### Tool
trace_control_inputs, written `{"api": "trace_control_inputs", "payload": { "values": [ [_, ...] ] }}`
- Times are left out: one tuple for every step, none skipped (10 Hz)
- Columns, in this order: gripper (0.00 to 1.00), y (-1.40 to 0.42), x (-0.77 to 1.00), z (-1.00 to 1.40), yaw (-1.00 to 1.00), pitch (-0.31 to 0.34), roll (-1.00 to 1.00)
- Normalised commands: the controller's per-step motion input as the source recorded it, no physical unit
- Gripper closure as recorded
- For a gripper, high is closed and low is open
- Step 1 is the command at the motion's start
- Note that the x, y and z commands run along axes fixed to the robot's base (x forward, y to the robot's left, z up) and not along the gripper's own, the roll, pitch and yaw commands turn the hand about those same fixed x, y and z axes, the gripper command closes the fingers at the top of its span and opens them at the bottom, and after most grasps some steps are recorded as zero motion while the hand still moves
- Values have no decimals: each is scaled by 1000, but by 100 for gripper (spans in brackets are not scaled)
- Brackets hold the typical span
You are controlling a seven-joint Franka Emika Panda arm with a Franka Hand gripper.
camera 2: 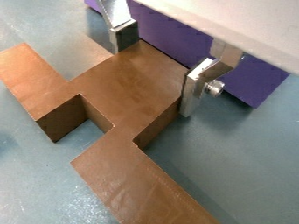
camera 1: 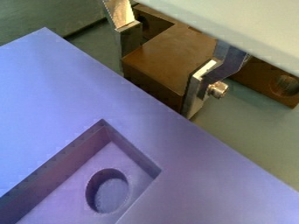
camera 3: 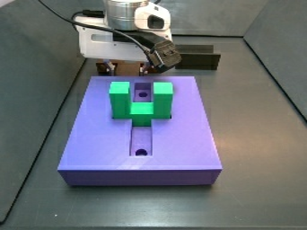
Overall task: Pick up the brown object. Move up. Place the brown object on the fixture. Regrasp the brown object. Move to above the board. Insert the brown object.
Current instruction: Pick up the brown object, then move up.
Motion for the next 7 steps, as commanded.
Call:
{"api": "trace_control_inputs", "payload": {
  "values": [
    [100,0,0,0,0,0,0],
    [100,0,0,0,0,0,0],
    [100,0,0,0,0,0,0],
    [100,0,0,0,0,0,0],
    [100,0,0,0,0,0,0],
    [100,0,0,0,0,0,0],
    [100,0,0,833,0,0,0]
  ]
}}
